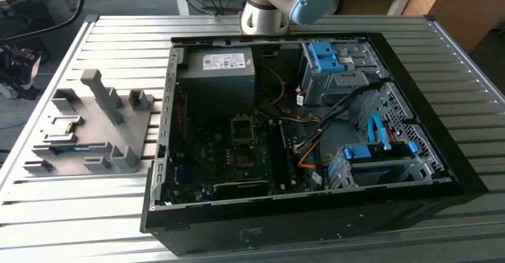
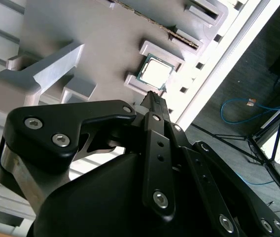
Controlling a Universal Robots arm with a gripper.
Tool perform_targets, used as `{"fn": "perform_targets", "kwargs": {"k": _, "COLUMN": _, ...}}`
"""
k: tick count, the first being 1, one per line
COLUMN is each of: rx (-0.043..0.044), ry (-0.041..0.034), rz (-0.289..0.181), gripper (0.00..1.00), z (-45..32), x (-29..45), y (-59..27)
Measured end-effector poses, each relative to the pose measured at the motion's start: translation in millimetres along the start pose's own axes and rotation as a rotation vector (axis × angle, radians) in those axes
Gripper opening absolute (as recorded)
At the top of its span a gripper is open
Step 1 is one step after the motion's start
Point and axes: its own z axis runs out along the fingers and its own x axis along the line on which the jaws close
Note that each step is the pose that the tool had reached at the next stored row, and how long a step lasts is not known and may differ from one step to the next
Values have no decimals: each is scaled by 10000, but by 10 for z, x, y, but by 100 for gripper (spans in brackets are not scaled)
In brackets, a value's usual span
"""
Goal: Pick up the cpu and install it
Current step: 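Reach for the cpu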
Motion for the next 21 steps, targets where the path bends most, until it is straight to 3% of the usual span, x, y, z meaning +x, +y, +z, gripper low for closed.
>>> {"fn": "perform_targets", "kwargs": {"k": 21, "rx": 29, "ry": -3, "rz": 0, "gripper": 10, "z": 82, "x": 39, "y": -5}}
